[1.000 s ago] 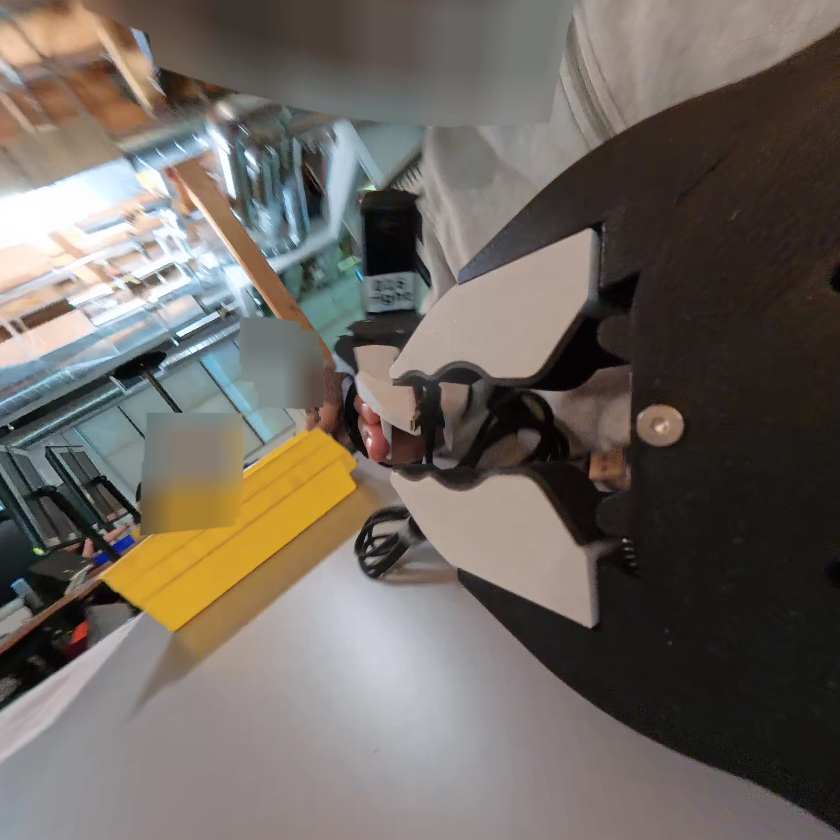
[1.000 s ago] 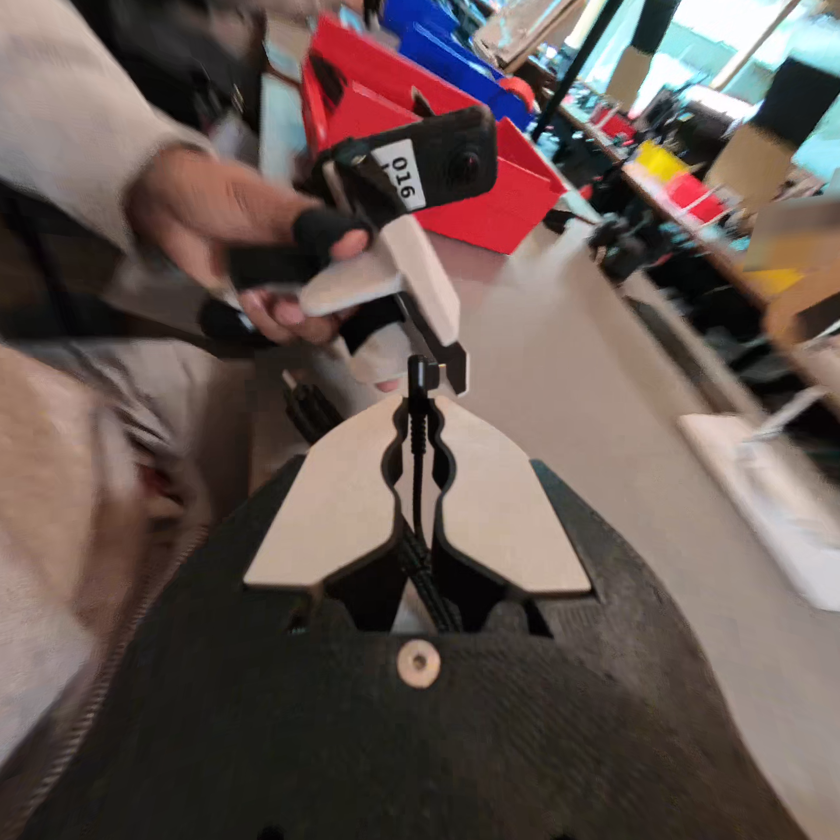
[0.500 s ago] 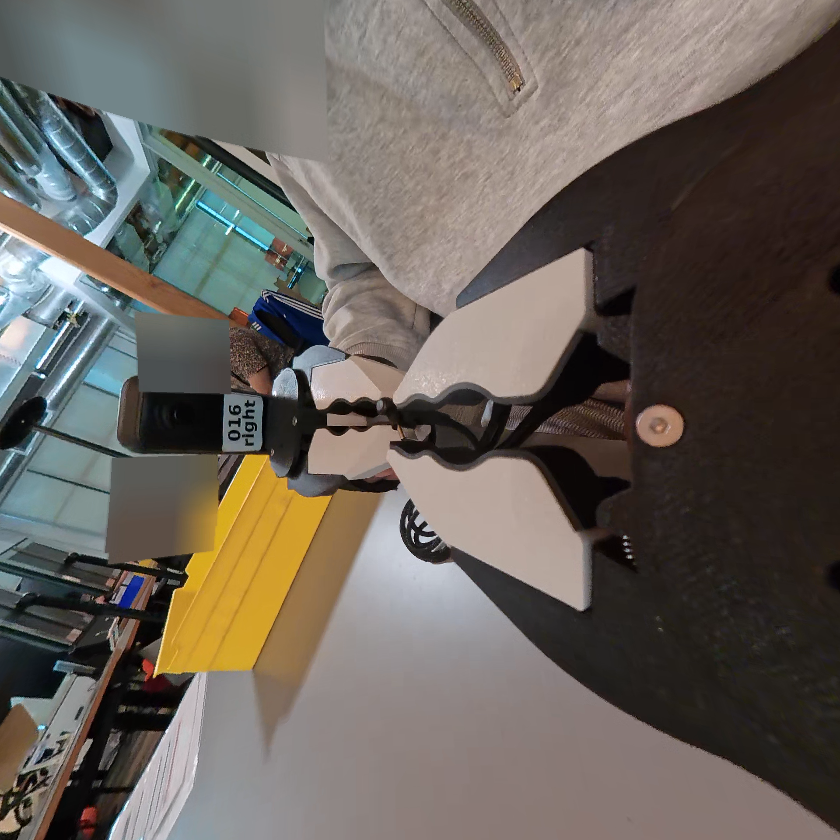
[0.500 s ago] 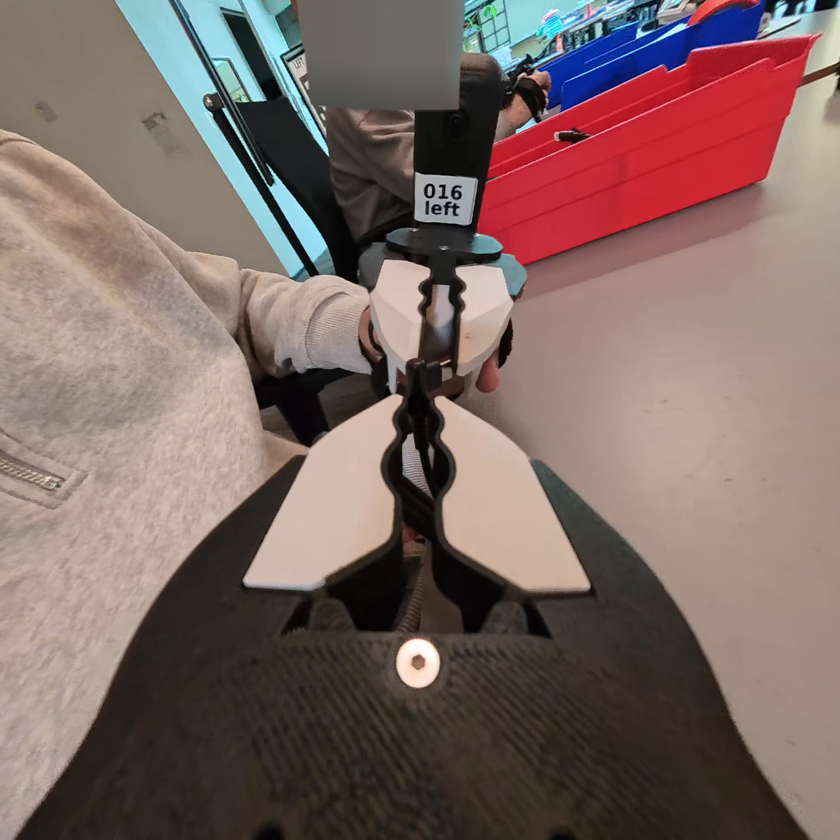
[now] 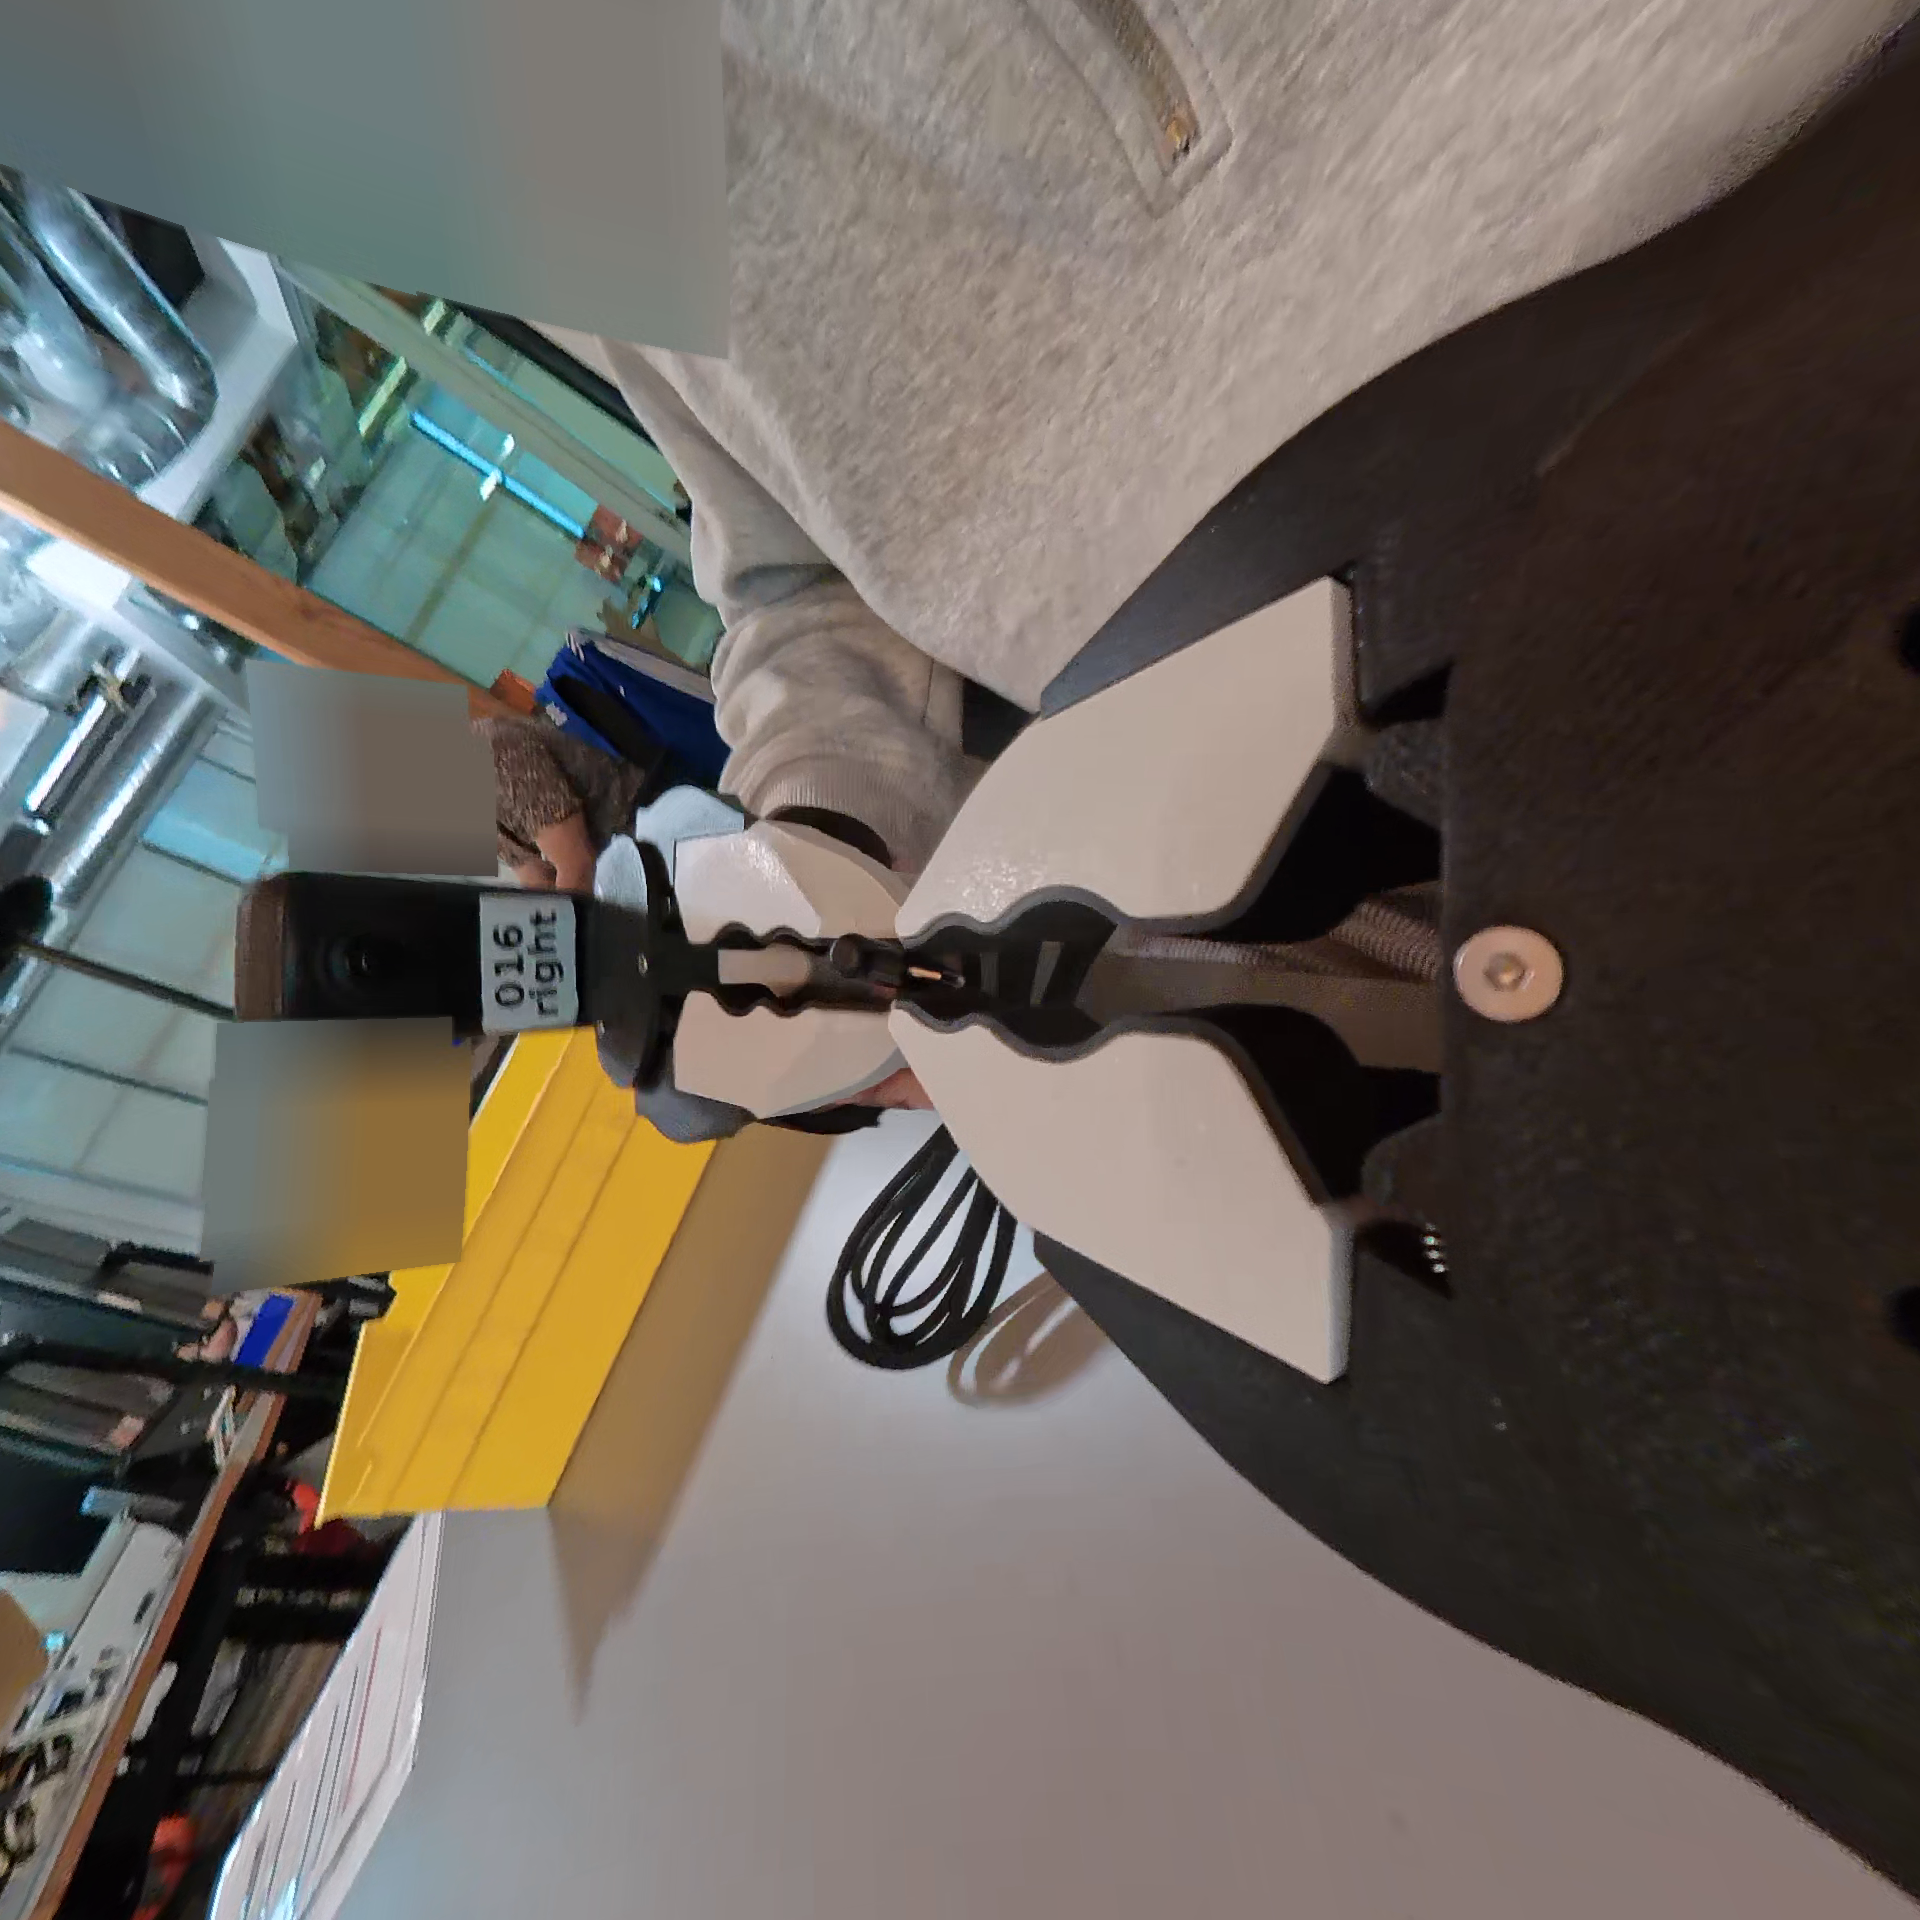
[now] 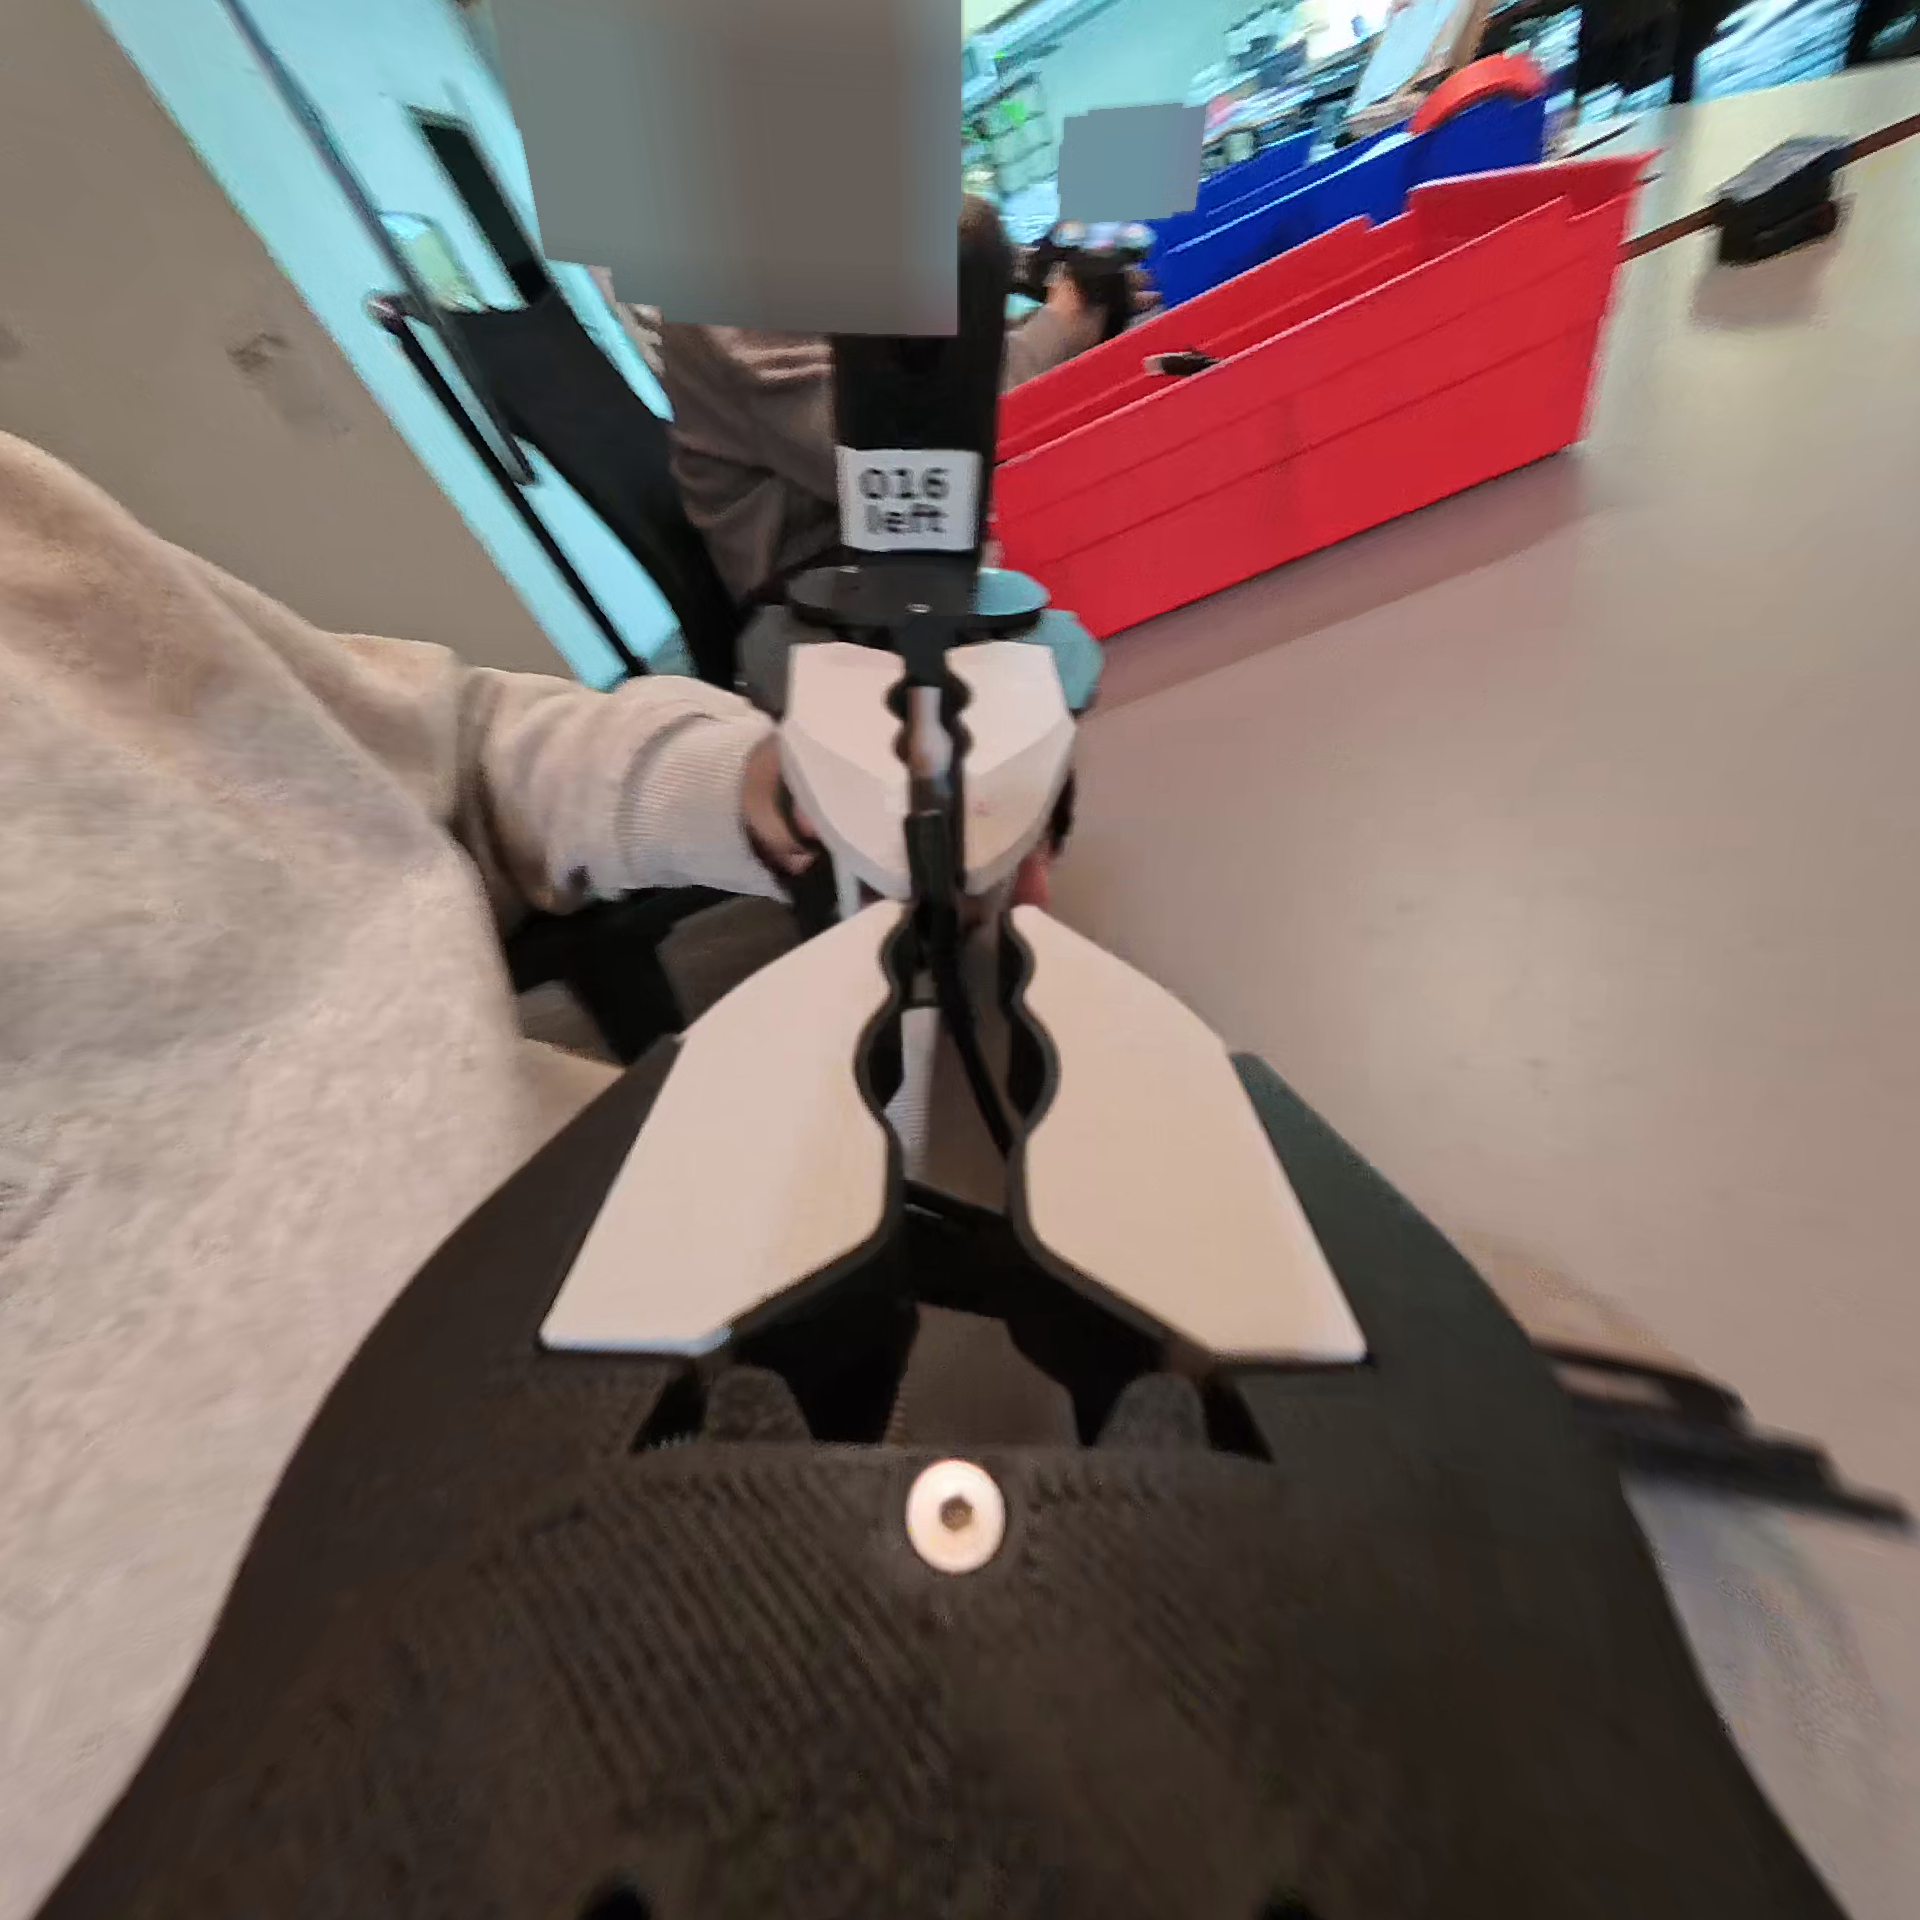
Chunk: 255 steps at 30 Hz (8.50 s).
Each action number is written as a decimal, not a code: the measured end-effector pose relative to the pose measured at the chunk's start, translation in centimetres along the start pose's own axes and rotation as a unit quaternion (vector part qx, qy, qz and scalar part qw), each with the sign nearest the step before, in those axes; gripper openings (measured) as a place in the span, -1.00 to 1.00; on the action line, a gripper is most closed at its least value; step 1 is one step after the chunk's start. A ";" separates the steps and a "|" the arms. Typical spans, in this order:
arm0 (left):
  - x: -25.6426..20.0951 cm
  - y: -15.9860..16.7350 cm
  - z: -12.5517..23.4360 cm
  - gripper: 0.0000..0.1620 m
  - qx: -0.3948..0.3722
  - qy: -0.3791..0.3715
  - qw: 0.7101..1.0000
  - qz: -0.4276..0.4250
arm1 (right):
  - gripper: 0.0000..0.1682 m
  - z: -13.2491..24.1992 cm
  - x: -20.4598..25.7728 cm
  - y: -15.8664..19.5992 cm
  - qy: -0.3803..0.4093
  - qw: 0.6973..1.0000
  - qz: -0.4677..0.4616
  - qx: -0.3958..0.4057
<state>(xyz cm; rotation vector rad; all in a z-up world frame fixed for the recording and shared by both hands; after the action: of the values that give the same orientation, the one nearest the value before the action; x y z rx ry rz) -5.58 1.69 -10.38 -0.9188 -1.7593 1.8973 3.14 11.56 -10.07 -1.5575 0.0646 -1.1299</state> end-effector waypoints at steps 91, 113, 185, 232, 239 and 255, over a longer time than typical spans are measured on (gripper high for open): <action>6.5 -19.7 23.5 -0.87 0.056 -0.257 0.947 -0.187 | -0.91 2.9 -1.3 -4.9 0.107 0.976 0.113 -0.150; 4.2 -3.8 3.1 -0.89 -0.045 0.006 0.999 -0.009 | -0.91 1.5 -1.2 -1.4 0.128 0.987 0.082 -0.044; 2.4 -5.7 2.2 -0.90 -0.066 0.004 0.996 -0.051 | -0.91 -0.6 -0.6 0.2 0.154 0.983 0.040 0.097; 2.6 -2.4 -1.0 -0.91 -0.074 -0.013 0.997 0.003 | -0.91 -0.7 -0.4 -0.3 0.121 0.992 -0.014 0.036; 2.9 -2.4 -0.8 -0.91 -0.086 0.003 0.996 0.031 | -0.91 -0.6 -0.5 -0.4 0.115 0.993 -0.025 0.025; 3.4 -1.5 0.1 -0.85 0.067 -0.034 0.996 -0.038 | -0.91 0.9 -1.5 -1.2 0.112 0.992 -0.061 -0.018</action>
<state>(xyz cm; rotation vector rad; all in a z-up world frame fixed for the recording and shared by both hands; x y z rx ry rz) -8.24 4.10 -9.56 -0.7371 -1.6558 1.9923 2.32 13.50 -9.93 -1.4771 0.1419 -1.4051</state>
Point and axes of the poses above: each gripper's, where its closed fingertips meet, z back along the fingers, y out of its underside, x = y × z across the jaws, the point moved 7 cm from there along z, back along the fingers, and after that the axes turned 14 degrees about -z, right-handed, at the moved point
